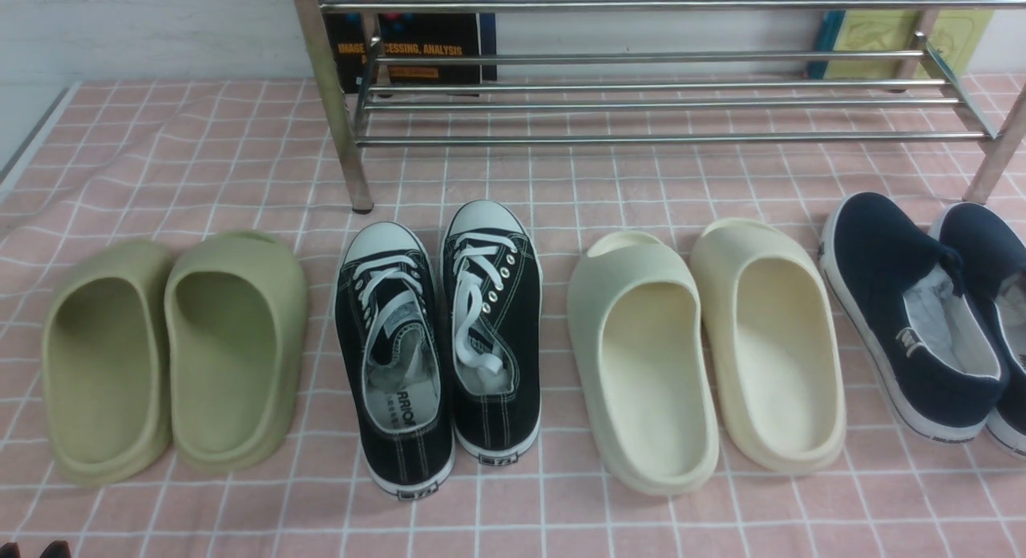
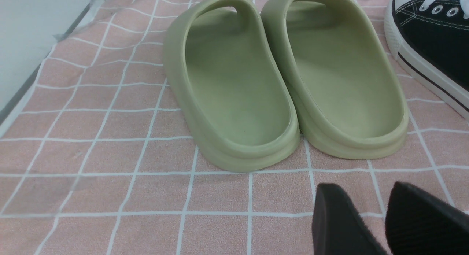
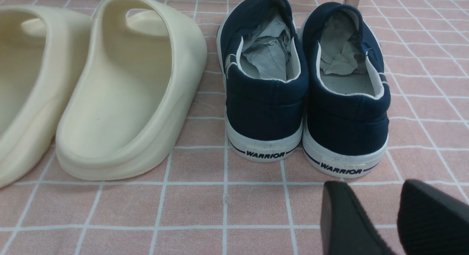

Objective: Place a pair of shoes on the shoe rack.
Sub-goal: Use the left arm to grab the shoe closest to it

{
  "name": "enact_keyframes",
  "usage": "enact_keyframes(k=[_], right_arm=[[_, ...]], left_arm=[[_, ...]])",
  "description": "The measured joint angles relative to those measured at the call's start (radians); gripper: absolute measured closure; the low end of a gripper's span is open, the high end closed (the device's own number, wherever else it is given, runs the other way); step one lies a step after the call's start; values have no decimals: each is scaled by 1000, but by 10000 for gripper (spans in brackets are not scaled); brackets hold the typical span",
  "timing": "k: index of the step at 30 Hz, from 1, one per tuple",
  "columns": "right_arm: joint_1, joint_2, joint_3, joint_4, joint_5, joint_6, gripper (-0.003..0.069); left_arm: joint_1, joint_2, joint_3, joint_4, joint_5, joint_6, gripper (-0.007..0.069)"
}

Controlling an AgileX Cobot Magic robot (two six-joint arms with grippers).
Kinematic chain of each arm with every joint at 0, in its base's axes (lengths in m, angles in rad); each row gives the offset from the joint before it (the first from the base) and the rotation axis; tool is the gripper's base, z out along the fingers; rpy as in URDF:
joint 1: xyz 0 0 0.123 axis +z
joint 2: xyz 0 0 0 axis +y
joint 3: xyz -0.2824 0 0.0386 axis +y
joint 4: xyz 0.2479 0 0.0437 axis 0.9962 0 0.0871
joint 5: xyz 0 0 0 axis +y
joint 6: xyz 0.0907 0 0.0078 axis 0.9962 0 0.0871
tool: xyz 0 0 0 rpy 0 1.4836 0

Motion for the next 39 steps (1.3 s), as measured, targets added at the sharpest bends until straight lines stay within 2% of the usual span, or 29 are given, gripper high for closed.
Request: enact_keyframes(k=[27,30,32,36,37,39], right_arm=[[0,0,0,0,0,0,419],[0,0,0,0,0,0,419],[0,0,0,0,0,0,419],[0,0,0,0,0,0,419],[0,0,0,0,0,0,419],[0,0,0,0,0,0,419]], left_arm=[[0,0,0,-7,-1,0,384],[0,0,0,-76,-7,-4,384],[0,0,1,-171,-22,-36,384],[0,0,3,-464,-79,-201,384],[0,0,3,-482,-84,-211,384],[0,0,3,-682,-137,-327,384]])
